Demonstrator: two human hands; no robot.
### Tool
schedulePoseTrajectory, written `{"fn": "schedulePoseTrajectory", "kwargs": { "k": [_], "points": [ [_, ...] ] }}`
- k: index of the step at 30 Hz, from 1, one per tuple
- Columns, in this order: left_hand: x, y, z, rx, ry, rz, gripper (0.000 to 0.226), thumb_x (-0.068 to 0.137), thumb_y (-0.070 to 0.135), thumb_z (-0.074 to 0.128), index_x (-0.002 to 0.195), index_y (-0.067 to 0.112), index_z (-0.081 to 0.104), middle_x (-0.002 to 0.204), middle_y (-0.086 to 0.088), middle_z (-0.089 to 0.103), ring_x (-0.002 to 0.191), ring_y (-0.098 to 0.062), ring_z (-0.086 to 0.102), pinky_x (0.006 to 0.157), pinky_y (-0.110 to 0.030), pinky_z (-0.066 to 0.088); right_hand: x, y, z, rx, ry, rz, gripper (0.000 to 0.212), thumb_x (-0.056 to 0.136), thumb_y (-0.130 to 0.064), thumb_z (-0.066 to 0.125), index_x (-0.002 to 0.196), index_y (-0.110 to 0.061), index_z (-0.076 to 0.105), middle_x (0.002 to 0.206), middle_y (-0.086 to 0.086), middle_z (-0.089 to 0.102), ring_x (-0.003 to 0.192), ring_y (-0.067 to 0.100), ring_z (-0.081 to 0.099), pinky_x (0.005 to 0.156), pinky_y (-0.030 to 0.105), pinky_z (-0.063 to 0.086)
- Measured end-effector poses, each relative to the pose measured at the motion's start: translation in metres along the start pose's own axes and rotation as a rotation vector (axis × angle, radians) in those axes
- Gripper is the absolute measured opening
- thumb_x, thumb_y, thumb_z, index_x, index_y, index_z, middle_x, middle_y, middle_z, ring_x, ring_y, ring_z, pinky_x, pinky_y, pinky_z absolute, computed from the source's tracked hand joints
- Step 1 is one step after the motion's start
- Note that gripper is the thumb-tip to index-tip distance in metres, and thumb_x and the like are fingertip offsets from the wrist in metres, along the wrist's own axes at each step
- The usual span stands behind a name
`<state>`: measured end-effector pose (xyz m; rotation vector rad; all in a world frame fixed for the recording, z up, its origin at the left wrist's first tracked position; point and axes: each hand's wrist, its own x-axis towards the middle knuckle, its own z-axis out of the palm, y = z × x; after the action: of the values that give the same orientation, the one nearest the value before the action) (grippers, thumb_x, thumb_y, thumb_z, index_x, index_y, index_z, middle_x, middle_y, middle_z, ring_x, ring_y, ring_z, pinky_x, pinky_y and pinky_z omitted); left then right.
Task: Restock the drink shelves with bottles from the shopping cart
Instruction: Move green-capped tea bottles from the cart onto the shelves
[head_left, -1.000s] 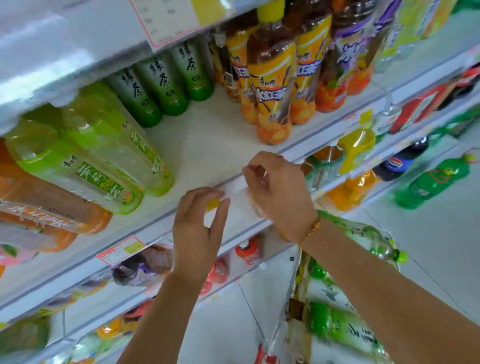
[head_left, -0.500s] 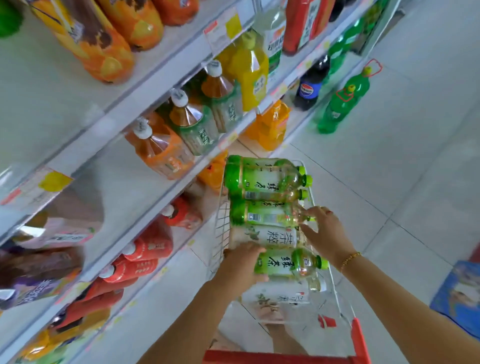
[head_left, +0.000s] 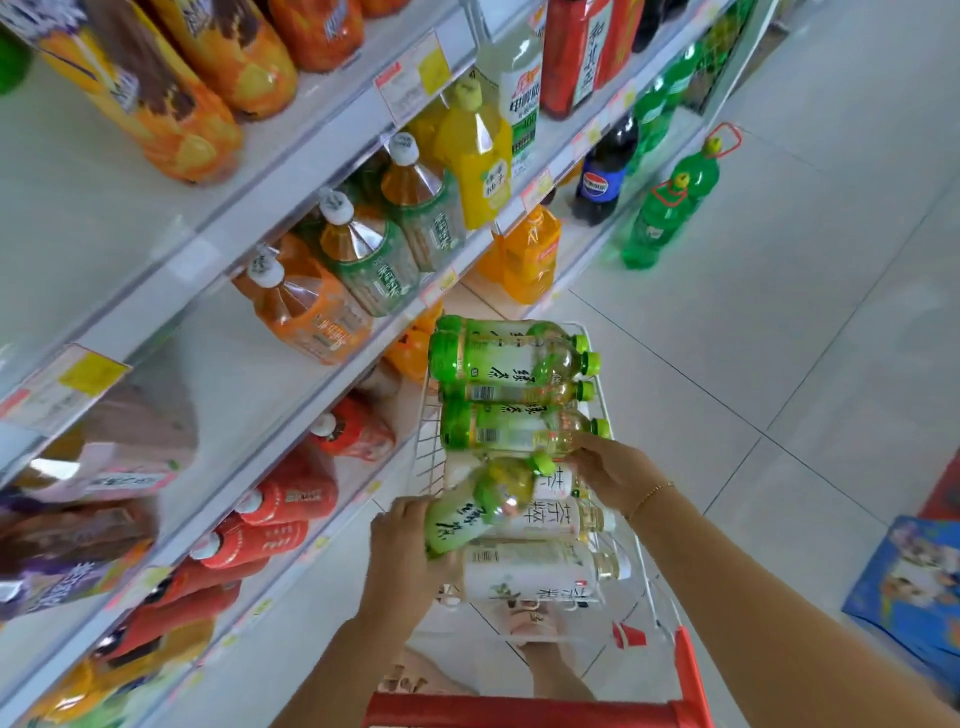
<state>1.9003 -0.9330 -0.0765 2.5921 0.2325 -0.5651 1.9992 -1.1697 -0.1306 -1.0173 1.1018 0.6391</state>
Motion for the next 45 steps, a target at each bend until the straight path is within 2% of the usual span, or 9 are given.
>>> {"fn": "schedulePoseTrajectory", "kwargs": {
  "k": [5, 9, 12, 15, 21, 29, 34, 38, 45],
  "points": [
    [-0.015, -0.012, -0.052, -0.337, 0.202, -0.303, 0.053, 0.068, 0.012, 0.082, 0.109, 0.012, 0.049, 0.093, 0.001, 0.056, 0.081, -0.018, 0.054, 0.06, -0.018, 0.041, 0.006, 0.008, 0.042, -0.082, 0.1, -0.035, 0.042, 0.074, -0.03, 0.077, 0.105, -0.009, 0.057, 0.099, 0.006, 0.057, 0.089, 0.019, 0.054, 0.073, 0.027, 0.05],
    [-0.011, -0.018, -0.072, -0.45, 0.294, -0.359, 0.055, 0.065, 0.017, 0.084, 0.108, 0.007, 0.051, 0.093, -0.002, 0.058, 0.081, -0.022, 0.056, 0.057, -0.017, 0.036, 0.026, 0.01, 0.058, -0.257, 0.133, -0.071, 0.078, 0.057, -0.058, 0.075, 0.122, -0.019, 0.055, 0.121, 0.009, 0.056, 0.106, 0.031, 0.054, 0.094, 0.048, 0.045],
    [-0.013, -0.017, -0.079, -0.517, 0.328, -0.383, 0.055, 0.065, 0.02, 0.084, 0.107, 0.008, 0.051, 0.094, -0.001, 0.059, 0.081, -0.021, 0.057, 0.057, -0.016, 0.037, 0.071, 0.021, 0.053, -0.214, 0.136, -0.129, 0.071, 0.06, -0.056, 0.076, 0.116, -0.02, 0.053, 0.117, 0.008, 0.058, 0.099, 0.028, 0.056, 0.085, 0.039, 0.042],
    [-0.018, -0.01, -0.087, -0.593, 0.363, -0.39, 0.053, 0.066, 0.02, 0.083, 0.108, 0.01, 0.052, 0.093, -0.001, 0.061, 0.079, -0.018, 0.057, 0.057, -0.015, 0.037, 0.037, 0.024, 0.063, -0.12, 0.194, -0.191, 0.117, 0.023, -0.065, 0.085, 0.125, -0.024, 0.045, 0.116, 0.006, 0.061, 0.085, 0.021, 0.058, 0.067, 0.035, 0.047],
    [-0.038, 0.004, -0.12, -0.721, 0.441, -0.371, 0.05, 0.065, 0.016, 0.083, 0.104, 0.018, 0.052, 0.089, 0.008, 0.06, 0.081, -0.008, 0.059, 0.059, -0.016, 0.038, -0.086, 0.023, 0.084, -0.267, 0.225, -0.647, 0.081, 0.05, -0.027, 0.091, 0.112, -0.02, 0.04, 0.1, 0.001, 0.062, 0.093, 0.023, 0.063, 0.078, 0.036, 0.052],
    [-0.066, 0.008, -0.197, -0.81, 0.765, -0.232, 0.049, 0.061, 0.011, 0.086, 0.095, 0.024, 0.053, 0.086, 0.009, 0.065, 0.071, -0.002, 0.064, 0.054, -0.007, 0.046, -0.228, -0.024, 0.12, -0.41, -0.247, -1.294, 0.071, 0.052, -0.029, 0.09, 0.105, -0.034, 0.043, 0.107, 0.002, 0.06, 0.098, 0.018, 0.063, 0.078, 0.024, 0.054],
    [-0.065, -0.002, -0.235, -0.843, 1.024, -0.176, 0.065, 0.051, 0.035, 0.085, 0.108, 0.031, 0.054, 0.093, 0.021, 0.068, 0.087, -0.006, 0.067, 0.077, -0.023, 0.049, -0.269, -0.048, 0.183, -0.324, -0.477, -1.553, 0.08, 0.053, -0.016, 0.09, 0.114, -0.036, 0.041, 0.112, -0.016, 0.055, 0.106, 0.013, 0.059, 0.086, 0.032, 0.053],
    [-0.061, -0.01, -0.25, -0.772, 1.063, -0.186, 0.052, 0.06, 0.015, 0.088, 0.093, 0.035, 0.052, 0.075, 0.024, 0.065, 0.067, 0.012, 0.06, 0.062, -0.001, 0.042, -0.275, -0.062, 0.245, -0.546, -0.62, -1.682, 0.076, 0.061, -0.008, 0.085, 0.117, -0.037, 0.042, 0.111, -0.033, 0.047, 0.103, -0.004, 0.053, 0.081, 0.024, 0.055],
    [-0.047, -0.022, -0.254, -0.727, 1.079, -0.218, 0.053, 0.061, 0.024, 0.086, 0.101, 0.02, 0.051, 0.086, 0.003, 0.069, 0.077, -0.012, 0.066, 0.064, -0.015, 0.047, -0.288, -0.081, 0.318, -0.762, -0.702, -1.896, 0.077, 0.064, -0.016, 0.082, 0.129, -0.007, 0.042, 0.119, 0.005, 0.059, 0.104, 0.018, 0.059, 0.085, 0.037, 0.053]
  ]
}}
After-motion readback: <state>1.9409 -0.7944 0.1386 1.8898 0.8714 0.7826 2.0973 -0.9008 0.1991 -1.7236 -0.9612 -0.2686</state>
